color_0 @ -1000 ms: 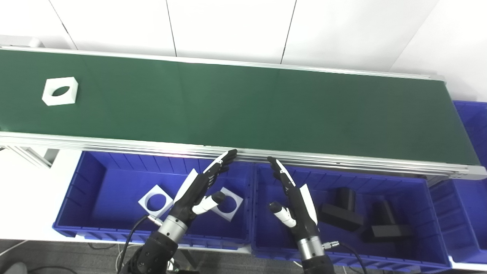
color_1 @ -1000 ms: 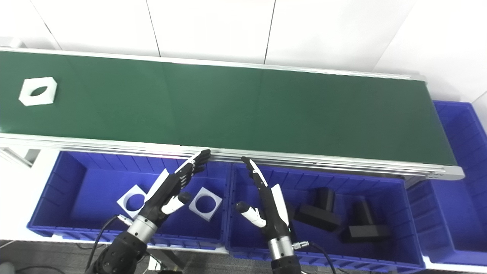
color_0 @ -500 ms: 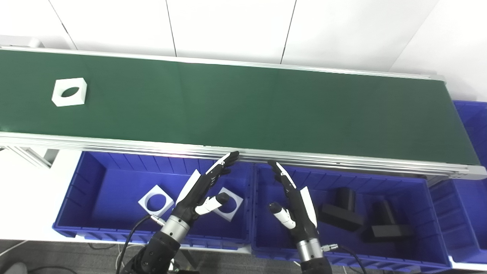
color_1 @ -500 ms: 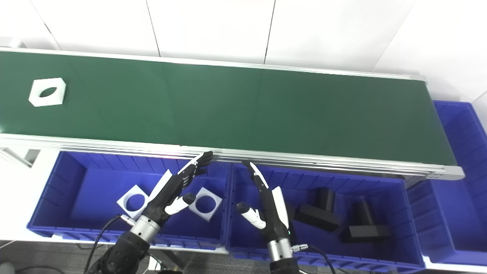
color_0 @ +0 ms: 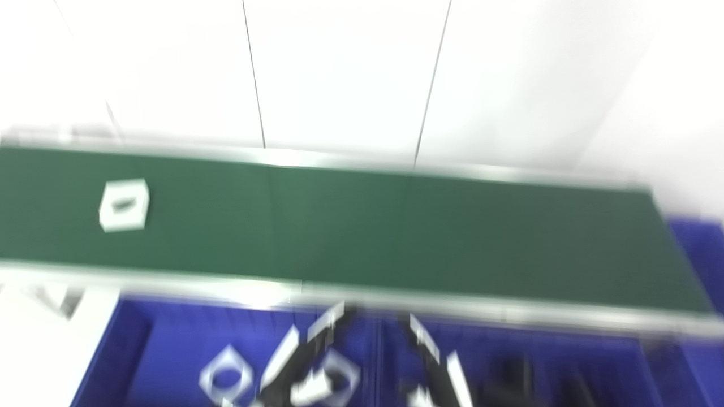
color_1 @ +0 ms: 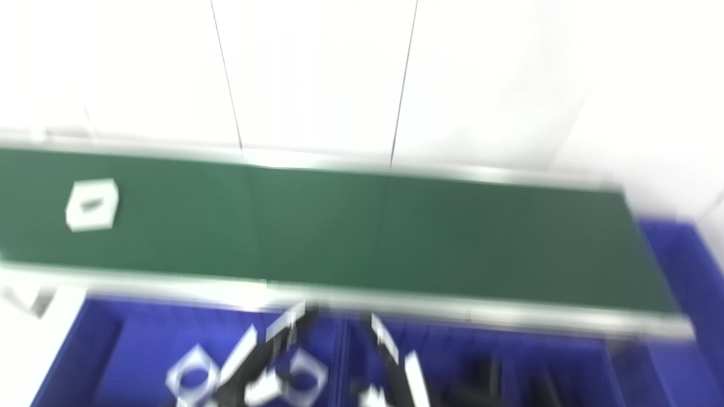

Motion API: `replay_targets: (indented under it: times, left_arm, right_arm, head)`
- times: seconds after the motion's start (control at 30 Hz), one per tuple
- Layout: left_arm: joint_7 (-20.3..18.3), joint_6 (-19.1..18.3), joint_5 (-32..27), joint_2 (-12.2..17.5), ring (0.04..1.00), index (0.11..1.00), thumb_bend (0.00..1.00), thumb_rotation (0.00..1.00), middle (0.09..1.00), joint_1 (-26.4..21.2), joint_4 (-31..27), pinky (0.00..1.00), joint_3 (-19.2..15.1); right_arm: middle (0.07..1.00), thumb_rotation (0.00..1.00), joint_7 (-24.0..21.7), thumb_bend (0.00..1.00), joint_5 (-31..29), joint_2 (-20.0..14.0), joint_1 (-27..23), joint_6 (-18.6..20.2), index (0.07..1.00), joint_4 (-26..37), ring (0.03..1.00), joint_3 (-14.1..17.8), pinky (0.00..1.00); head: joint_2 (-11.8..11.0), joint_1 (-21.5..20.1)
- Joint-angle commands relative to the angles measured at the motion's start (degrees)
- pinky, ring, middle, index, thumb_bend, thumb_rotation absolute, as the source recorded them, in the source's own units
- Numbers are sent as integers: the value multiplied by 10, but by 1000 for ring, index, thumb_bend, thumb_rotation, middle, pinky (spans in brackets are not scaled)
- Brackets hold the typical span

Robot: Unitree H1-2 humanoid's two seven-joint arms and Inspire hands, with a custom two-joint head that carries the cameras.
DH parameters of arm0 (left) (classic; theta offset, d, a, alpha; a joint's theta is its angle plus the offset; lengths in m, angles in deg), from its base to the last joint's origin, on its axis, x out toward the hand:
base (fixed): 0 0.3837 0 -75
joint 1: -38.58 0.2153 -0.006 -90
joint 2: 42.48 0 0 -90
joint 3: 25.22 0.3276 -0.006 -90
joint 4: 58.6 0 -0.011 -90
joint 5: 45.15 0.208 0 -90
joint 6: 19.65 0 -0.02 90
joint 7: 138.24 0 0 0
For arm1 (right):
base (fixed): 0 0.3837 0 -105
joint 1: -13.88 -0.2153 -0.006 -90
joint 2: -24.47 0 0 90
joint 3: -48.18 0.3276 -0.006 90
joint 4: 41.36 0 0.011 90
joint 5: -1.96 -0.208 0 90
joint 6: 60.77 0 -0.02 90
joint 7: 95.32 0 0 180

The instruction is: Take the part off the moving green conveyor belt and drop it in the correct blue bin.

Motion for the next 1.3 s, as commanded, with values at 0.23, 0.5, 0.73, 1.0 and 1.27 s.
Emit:
replay_targets:
  times: [0.23,0.5,0.73,1.0,1.27]
  left_arm:
    - [10,22,-8,-8,905,898,941,878,916,-23,16,812,6]
    - [7,22,-8,-13,900,891,963,872,914,-22,15,816,6]
    - [18,22,-4,-16,906,895,946,862,916,-28,23,845,15]
    - [51,22,14,-14,881,882,957,845,900,-37,38,813,40]
    - [59,22,7,-11,877,881,951,836,899,-38,34,802,50]
  right_arm:
    - [933,999,19,943,-6,-10,-18,-28,902,-5,929,-7,904]
    - [935,1000,24,927,-4,-17,-20,-28,912,0,930,-12,886]
    - [940,1000,4,939,-30,-20,-16,-28,910,5,941,-2,923]
    - [944,1000,27,909,-11,-30,-18,-28,934,-5,940,-10,915]
    - [947,1000,18,952,-28,-25,-18,-28,929,-11,954,-8,941]
  head:
    - [-12,51]
    - [-10,64]
    - [-10,118]
    - [-32,133]
    - [-27,122]
